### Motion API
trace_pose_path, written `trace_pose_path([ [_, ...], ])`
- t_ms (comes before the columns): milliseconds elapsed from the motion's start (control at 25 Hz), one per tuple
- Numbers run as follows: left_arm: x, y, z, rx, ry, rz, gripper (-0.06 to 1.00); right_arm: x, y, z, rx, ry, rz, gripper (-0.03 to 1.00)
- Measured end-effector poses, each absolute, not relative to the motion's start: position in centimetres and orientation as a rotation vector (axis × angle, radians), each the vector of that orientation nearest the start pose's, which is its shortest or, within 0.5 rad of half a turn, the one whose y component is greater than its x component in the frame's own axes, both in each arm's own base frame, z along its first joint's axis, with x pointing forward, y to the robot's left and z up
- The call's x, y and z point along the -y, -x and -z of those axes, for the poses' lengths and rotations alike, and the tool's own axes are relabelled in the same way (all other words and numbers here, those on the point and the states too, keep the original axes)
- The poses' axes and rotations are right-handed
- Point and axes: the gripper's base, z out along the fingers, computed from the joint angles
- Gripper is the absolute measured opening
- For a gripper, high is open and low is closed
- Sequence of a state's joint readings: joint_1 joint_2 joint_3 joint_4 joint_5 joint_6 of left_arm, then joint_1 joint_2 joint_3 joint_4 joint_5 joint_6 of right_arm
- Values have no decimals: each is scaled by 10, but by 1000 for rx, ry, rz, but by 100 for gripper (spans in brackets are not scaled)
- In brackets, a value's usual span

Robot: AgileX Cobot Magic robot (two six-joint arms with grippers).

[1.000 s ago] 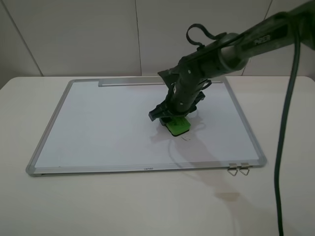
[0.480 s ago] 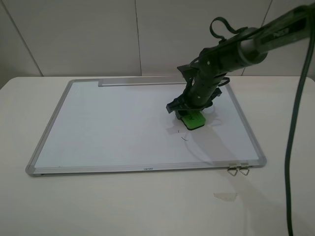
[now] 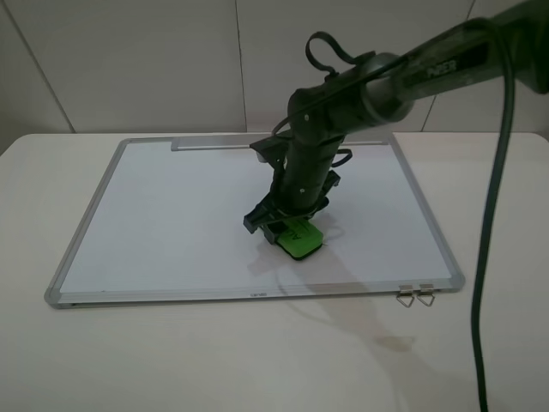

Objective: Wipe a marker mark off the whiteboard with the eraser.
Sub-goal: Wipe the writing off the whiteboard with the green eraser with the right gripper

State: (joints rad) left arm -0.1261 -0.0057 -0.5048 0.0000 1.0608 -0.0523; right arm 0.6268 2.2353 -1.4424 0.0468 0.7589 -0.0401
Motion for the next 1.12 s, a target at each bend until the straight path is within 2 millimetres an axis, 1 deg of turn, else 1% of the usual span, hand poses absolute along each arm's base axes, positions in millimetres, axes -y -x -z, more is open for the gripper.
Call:
trace_pose_path([
  [80, -1, 6, -279, -2034, -75, 112, 69, -257, -337, -88, -2910, 959, -116, 59],
  [160, -1, 6, -279, -2034, -75, 112, 69, -262, -341, -90, -2923, 936, -149, 59],
  [360, -1, 6, -279, -2034, -75, 112, 69, -264, -344, -91, -2919, 929, -158, 59],
  [720, -1, 6, -279, -2034, -75, 112, 69, -256, -336, -79, -2855, 884, -174, 59],
  [840, -1, 6, -279, -2034, -75, 112, 69, -253, -333, -78, -2832, 896, -163, 59],
  [960, -1, 6, -279, -2034, -75, 112, 69, -250, -333, -77, -2816, 934, -127, 59],
  [1080, -1, 6, -279, -2034, -75, 112, 69, -245, -333, -77, -2807, 986, -46, 59],
  [1120, -1, 6, -279, -2034, -75, 112, 69, -243, -334, -77, -2820, 974, -22, 59],
])
